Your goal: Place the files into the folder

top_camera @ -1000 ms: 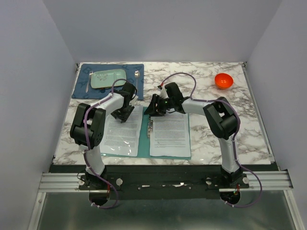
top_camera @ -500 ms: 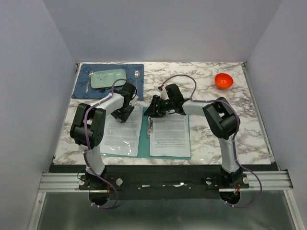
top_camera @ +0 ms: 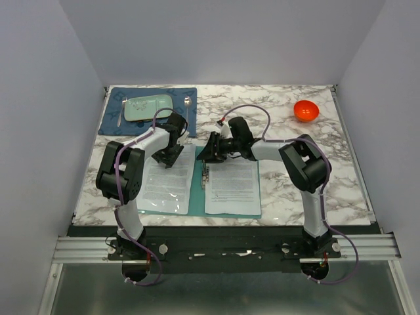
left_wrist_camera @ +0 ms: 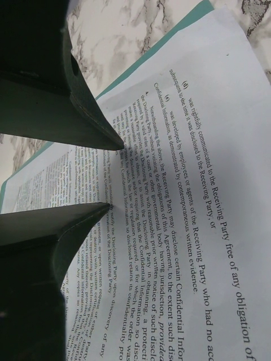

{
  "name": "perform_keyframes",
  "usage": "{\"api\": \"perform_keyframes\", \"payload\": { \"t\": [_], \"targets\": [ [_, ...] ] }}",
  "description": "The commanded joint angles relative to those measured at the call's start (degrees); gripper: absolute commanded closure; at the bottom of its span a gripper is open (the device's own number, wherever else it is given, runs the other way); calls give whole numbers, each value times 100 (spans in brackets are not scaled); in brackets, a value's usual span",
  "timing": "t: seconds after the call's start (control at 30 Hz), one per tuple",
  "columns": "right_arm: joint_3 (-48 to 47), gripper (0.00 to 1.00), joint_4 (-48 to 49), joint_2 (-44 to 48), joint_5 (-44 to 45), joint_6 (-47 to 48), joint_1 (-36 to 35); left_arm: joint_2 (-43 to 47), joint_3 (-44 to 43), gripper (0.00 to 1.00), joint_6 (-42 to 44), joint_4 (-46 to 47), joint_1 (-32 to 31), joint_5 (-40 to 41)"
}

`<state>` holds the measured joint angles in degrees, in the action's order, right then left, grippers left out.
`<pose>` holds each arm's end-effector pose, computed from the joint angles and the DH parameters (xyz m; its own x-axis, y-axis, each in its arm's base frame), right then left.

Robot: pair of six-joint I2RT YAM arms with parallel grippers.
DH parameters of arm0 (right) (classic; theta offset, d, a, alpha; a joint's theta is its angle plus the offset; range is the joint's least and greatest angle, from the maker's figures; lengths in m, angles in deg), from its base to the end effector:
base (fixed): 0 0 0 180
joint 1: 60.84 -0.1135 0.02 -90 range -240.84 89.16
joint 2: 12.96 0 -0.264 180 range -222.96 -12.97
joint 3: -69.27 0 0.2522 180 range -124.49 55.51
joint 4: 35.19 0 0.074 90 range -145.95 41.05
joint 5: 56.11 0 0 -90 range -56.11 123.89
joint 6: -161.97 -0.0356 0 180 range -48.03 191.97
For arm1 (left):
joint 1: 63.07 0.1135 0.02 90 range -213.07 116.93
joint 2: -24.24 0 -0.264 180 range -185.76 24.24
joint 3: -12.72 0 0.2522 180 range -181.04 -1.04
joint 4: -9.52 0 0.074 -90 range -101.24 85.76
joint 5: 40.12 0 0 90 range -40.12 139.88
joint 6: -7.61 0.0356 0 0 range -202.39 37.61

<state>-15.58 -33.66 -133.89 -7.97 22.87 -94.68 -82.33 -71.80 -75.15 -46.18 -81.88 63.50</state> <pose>0.3541 0.2660 0.1344 -0.9670 0.0295 -0.2532 -0.2144 0.4433 0.8703 0.3360 -0.1056 0.1657 -0.8841 0.4305 -0.1815 0.3805 0.8889 0.2550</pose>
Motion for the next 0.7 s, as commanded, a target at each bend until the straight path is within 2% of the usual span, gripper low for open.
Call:
{"api": "perform_keyframes", "payload": {
  "t": [0.0, 0.67],
  "targets": [
    [157, 48, 360, 394, -225, -82, -87, 13, -43, 45, 40, -17, 70, 52],
    [675, 52, 607, 614, -340, -231, -386, 136, -52, 46, 58, -69, 97, 79]
  ]
}}
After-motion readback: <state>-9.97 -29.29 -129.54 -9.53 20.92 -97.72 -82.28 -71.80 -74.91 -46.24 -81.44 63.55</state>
